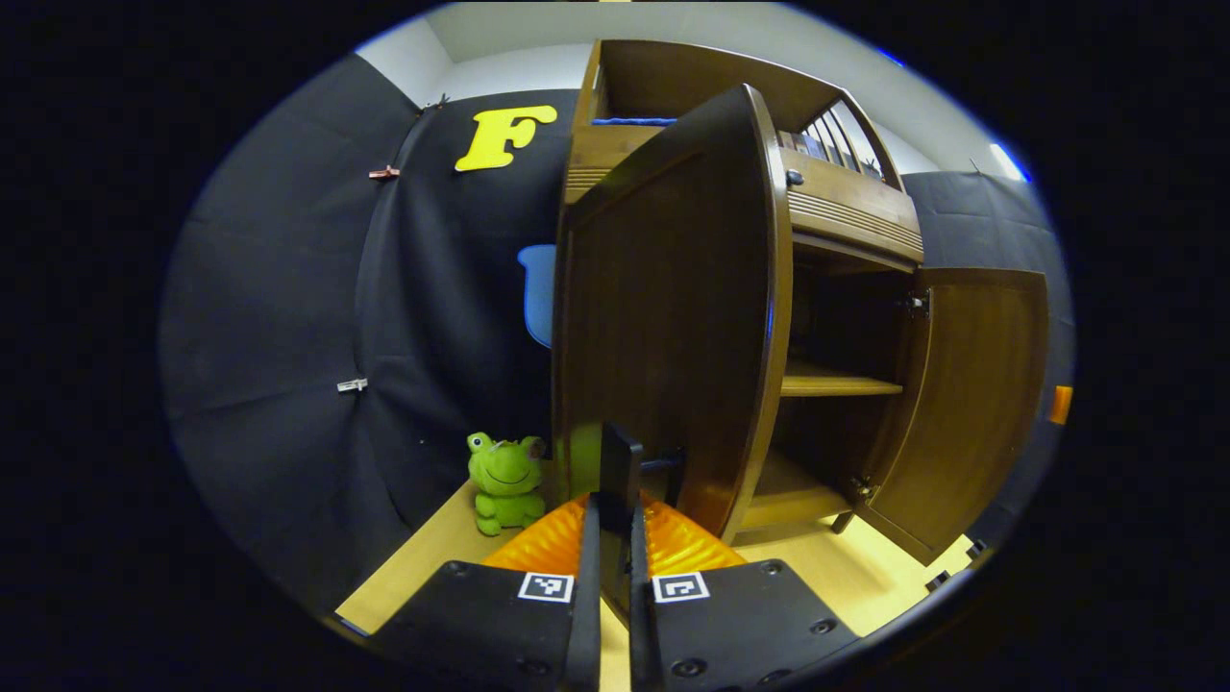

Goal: Open the right door of the double-door shoe cabinet with the right hand, and open the left door with the left hand.

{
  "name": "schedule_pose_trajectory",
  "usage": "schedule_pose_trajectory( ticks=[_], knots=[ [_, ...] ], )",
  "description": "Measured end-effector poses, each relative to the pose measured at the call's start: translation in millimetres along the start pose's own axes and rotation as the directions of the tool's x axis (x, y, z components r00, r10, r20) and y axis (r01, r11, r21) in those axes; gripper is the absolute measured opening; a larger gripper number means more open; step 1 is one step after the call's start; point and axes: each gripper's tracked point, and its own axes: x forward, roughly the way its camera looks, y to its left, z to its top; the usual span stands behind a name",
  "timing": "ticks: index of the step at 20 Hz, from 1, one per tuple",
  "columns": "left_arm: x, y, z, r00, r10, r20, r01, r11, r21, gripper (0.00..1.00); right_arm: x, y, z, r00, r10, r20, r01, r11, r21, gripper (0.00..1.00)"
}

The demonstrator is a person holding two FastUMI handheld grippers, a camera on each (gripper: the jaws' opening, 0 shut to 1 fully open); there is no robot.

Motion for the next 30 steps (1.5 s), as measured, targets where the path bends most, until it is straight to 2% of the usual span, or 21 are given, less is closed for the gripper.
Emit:
schedule_pose_trajectory(
  ticks=[5, 7, 10, 15, 16, 17, 21, 22, 23, 24, 25, 26, 28, 30],
  knots=[
    [-11.8, 26.4, 6.1, 1.0, 0.015, 0.019, -0.015, 1.0, 0.001, 0.11, 1.5, 10.2, 1.7, 1.0, 0.001, 0.009, -0.001, 1.0, 0.003, 1.0],
    [-14.4, 33.9, 7.4, 1.0, 0.016, 0.025, -0.017, 1.0, 0.01, 0.09, 2.2, 14.7, 2.2, 1.0, 0.002, 0.014, -0.002, 1.0, 0.002, 0.92],
    [-18.9, 48.4, 12.9, 0.999, 0.033, 0.036, -0.033, 0.999, 0.01, 0.09, 3.5, 17.4, 3.4, 1.0, 0.0, 0.019, 0.0, 1.0, -0.001, 0.98],
    [-26.7, 69.8, 16.7, 0.998, 0.056, 0.037, -0.055, 0.998, -0.024, 0.09, 6.3, 23.0, 8.4, 1.0, 0.005, 0.023, -0.005, 1.0, -0.019, 0.98],
    [-28.8, 69.5, 17.9, 0.998, 0.049, 0.037, -0.048, 0.998, -0.039, 0.13, 7.3, 22.9, 10.8, 1.0, 0.009, 0.027, -0.008, 1.0, -0.022, 1.0],
    [-32.0, 70.9, 14.0, 0.998, 0.046, 0.034, -0.044, 0.998, -0.047, 0.07, 7.9, 22.8, 13.2, 0.999, 0.009, 0.031, -0.008, 1.0, -0.022, 0.98],
    [-45.2, 61.5, 20.6, 0.998, 0.034, 0.052, -0.033, 0.999, -0.02, 0.06, 15.9, 18.9, 16.0, 0.999, 0.006, 0.044, -0.005, 1.0, -0.018, 0.98],
    [-47.6, 57.6, 22.7, 0.998, 0.029, 0.051, -0.028, 0.999, -0.02, 0.13, 17.0, 17.5, 15.2, 0.999, 0.005, 0.041, -0.005, 1.0, -0.016, 0.98],
    [-51.2, 53.6, 22.8, 0.998, 0.024, 0.052, -0.022, 0.999, -0.027, 0.06, 18.6, 16.6, 14.8, 0.999, 0.006, 0.04, -0.005, 1.0, -0.014, 0.98],
    [-55.9, 50.7, 25.4, 0.998, 0.026, 0.056, -0.024, 0.999, -0.03, 0.06, 20.8, 14.8, 15.5, 0.999, 0.007, 0.04, -0.006, 1.0, -0.012, 0.98],
    [-61.5, 51.9, 27.0, 0.997, 0.038, 0.062, -0.036, 0.999, -0.026, 0.13, 21.2, 13.4, 15.3, 0.999, 0.007, 0.038, -0.006, 1.0, -0.011, 0.98],
    [-66.3, 52.1, 28.1, 0.996, 0.051, 0.067, -0.05, 0.999, -0.014, 0.08, 21.5, 12.2, 14.4, 0.999, 0.009, 0.036, -0.008, 1.0, -0.011, 0.98],
    [-72.2, 42.5, 27.4, 0.997, 0.046, 0.064, -0.047, 0.999, 0.012, 0.32, 22.5, 10.1, 14.1, 0.999, 0.015, 0.035, -0.014, 1.0, -0.013, 1.0],
    [-80.8, 42.1, 33.5, 0.993, 0.078, 0.093, -0.083, 0.995, 0.046, 0.56, 23.2, 7.8, 13.7, 0.999, 0.024, 0.034, -0.024, 1.0, -0.015, 0.98]
  ],
)
